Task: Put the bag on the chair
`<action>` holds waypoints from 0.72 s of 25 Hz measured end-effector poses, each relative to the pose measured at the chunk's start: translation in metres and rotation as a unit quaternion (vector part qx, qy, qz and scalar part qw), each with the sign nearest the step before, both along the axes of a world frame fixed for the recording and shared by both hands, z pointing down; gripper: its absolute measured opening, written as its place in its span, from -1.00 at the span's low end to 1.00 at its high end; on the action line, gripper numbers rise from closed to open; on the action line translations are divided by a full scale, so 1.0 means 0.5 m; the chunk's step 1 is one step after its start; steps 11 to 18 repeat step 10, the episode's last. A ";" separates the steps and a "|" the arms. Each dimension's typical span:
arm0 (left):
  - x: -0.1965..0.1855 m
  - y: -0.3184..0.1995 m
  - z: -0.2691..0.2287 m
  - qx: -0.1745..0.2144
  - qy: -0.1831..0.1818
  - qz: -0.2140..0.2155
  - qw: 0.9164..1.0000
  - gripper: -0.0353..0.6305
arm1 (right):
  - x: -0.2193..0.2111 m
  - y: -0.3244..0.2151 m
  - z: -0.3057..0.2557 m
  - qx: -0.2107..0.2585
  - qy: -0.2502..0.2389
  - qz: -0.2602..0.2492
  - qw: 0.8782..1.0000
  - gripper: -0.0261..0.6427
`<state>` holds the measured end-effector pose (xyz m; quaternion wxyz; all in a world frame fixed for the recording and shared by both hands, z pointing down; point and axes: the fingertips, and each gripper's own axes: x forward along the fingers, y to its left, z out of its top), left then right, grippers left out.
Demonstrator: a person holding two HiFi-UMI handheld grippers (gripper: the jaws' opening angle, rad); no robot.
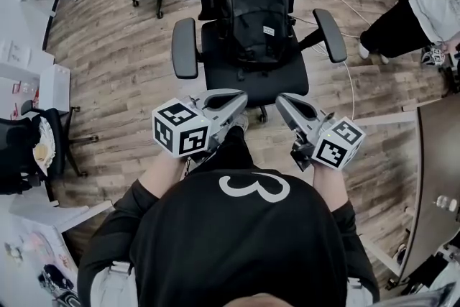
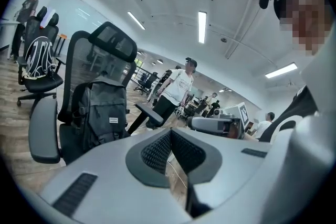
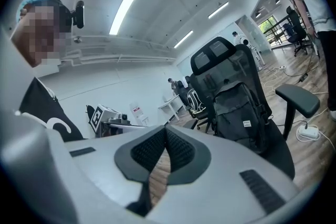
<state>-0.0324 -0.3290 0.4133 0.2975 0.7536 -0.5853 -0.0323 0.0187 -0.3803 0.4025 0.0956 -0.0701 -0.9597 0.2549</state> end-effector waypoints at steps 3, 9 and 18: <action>0.003 0.012 0.007 -0.002 -0.004 -0.003 1.000 -0.85 | 0.005 0.011 0.006 -0.003 0.003 -0.002 1.000 -0.85; 0.008 0.024 0.001 0.004 0.010 -0.009 1.000 -0.85 | 0.002 0.024 -0.002 0.000 0.002 -0.005 1.000 -0.85; 0.012 0.028 0.005 0.003 0.015 -0.009 1.000 -0.85 | 0.003 0.029 0.001 0.000 0.005 -0.007 1.000 -0.85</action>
